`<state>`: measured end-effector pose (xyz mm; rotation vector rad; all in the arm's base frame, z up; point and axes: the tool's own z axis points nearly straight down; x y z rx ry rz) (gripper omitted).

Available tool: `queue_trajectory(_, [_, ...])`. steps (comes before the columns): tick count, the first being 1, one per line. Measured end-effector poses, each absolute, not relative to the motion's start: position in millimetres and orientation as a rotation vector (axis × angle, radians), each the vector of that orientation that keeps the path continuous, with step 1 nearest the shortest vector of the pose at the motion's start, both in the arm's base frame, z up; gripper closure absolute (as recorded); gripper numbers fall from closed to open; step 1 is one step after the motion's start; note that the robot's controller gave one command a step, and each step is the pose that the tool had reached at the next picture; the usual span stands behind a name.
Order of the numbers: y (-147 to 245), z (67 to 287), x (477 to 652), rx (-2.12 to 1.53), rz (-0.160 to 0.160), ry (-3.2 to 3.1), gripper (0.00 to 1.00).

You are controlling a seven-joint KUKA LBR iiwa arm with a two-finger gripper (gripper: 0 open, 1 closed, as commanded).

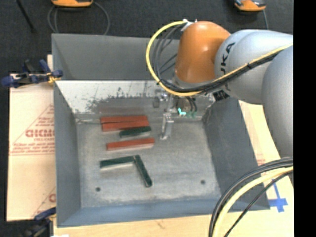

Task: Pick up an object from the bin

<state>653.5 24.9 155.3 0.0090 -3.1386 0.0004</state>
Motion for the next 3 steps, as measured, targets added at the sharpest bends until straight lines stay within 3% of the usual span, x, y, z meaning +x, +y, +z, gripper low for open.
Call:
queue_trajectory(1, [65,71,643.5,0.367,0.001,-3.128,0.0])
queue_trajectory(2, [66,77,647.1,0.364,-0.002,-3.138,1.0])
queue_trajectory(3, [78,222,638.6,0.802,0.004,-3.05,1.0])
